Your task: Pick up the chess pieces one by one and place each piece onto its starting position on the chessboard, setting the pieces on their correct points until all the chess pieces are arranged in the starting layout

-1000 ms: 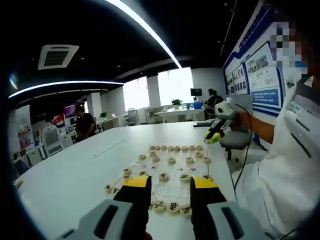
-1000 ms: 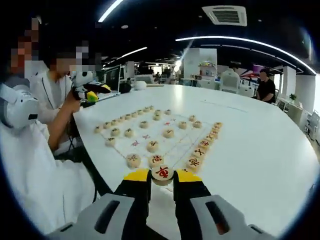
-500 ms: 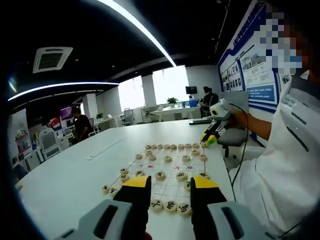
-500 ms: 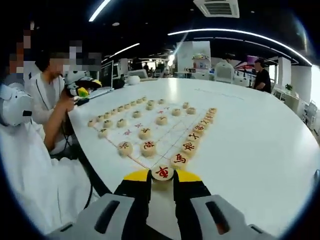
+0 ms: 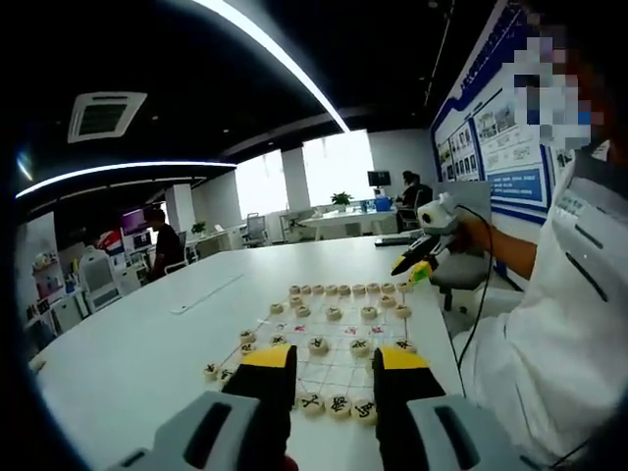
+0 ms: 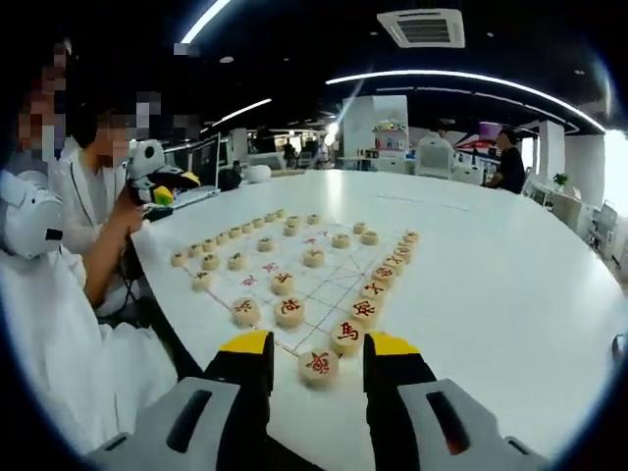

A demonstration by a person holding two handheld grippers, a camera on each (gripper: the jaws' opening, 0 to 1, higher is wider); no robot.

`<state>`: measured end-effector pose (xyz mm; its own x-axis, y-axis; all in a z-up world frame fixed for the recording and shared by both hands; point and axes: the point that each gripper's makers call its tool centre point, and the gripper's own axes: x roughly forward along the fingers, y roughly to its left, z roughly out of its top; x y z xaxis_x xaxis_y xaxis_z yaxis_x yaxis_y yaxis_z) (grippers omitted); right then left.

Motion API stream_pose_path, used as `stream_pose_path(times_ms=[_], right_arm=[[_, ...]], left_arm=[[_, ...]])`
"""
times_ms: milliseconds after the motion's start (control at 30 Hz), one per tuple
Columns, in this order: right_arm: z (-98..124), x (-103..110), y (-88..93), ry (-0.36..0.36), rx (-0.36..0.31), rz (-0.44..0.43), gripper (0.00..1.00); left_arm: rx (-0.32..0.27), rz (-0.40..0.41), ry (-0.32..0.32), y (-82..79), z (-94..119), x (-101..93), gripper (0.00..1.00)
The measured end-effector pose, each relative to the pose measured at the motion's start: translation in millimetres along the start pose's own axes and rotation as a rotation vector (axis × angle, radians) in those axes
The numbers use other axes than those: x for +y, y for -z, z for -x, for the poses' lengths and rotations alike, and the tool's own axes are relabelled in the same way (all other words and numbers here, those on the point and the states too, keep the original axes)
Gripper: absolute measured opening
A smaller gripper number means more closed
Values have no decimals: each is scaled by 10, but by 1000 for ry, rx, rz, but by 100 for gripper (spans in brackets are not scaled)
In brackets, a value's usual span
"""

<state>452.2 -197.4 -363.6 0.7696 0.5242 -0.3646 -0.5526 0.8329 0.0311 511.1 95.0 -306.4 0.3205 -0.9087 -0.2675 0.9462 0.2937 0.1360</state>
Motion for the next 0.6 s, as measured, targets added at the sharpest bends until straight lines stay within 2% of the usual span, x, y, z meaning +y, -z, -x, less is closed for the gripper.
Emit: stream_pose_path(times_ms=[167, 267, 367, 400, 467, 600], right_arm=[[-23, -285, -619, 90, -190, -89, 37], [-77, -504, -948, 154, -218, -115, 37], [-196, -519, -1322, 158, -276, -48, 37], [-279, -463, -1424, 130, -275, -23, 38], [-383, -377, -1531, 100, -272, 18, 38], [-572, -95, -1726, 20, -303, 129, 38]], left_arm=[[-18, 20, -56, -39, 22, 132, 33], [-64, 76, -114, -142, 81, 272, 33], [-95, 118, -228, -259, 199, 504, 33], [-109, 131, -259, -300, 247, 565, 33], [-142, 153, -321, -385, 355, 677, 33], [-217, 255, -421, -531, 523, 840, 29]])
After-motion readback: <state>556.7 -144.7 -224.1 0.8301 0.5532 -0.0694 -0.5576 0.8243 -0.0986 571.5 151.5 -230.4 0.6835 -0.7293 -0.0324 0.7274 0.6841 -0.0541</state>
